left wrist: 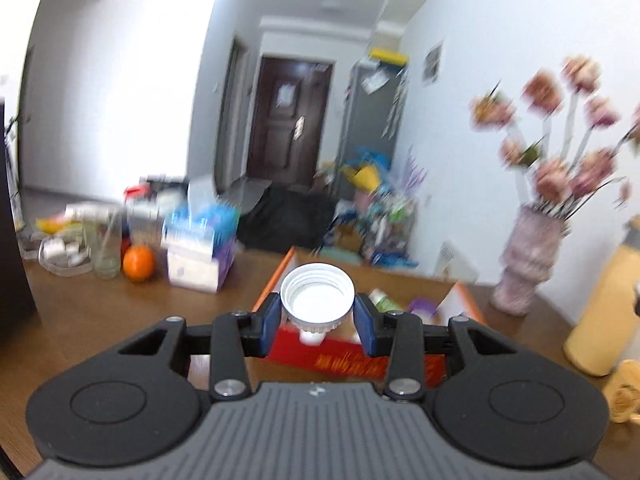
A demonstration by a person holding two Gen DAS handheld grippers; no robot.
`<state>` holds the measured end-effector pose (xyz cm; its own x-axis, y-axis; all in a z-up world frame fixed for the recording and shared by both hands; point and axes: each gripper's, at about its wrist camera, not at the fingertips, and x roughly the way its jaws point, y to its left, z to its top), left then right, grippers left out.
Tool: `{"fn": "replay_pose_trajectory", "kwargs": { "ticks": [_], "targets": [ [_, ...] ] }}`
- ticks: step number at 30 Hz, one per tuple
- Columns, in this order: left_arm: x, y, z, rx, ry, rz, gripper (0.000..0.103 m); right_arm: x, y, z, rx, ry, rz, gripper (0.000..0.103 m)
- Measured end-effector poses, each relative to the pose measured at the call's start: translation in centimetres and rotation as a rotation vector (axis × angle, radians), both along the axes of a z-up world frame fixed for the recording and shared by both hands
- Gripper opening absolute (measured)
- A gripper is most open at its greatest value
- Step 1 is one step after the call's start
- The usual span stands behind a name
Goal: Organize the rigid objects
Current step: 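Raise both tools holding the white cap and cotton-bud container over the box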
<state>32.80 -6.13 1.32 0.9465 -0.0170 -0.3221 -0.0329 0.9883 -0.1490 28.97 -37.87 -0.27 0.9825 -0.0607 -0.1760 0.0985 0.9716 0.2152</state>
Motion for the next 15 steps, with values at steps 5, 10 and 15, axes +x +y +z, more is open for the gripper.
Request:
{"fn": "replay_pose_trajectory", "kwargs": {
  "ticks": [5, 10, 15],
  "targets": [
    [-6.7, 1.0, 6.6, -0.01, -0.112, -0.059, 0.04, -5.8, 2.5, 7.6, -0.047, -0.108, 0.058, 0.065],
    [-13.6, 2.1, 12.9, 0.0, -0.198, -0.086, 0.04, -12.6, 5.0, 14.3, -0.095, -0.167, 0.089, 0.065],
    [-18.0, 2.4, 16.4, 0.031, -0.147, -0.099, 0.04, -17.3, 7.8, 18.6, -0.15, -0.114, 0.119, 0.065]
  ]
}}
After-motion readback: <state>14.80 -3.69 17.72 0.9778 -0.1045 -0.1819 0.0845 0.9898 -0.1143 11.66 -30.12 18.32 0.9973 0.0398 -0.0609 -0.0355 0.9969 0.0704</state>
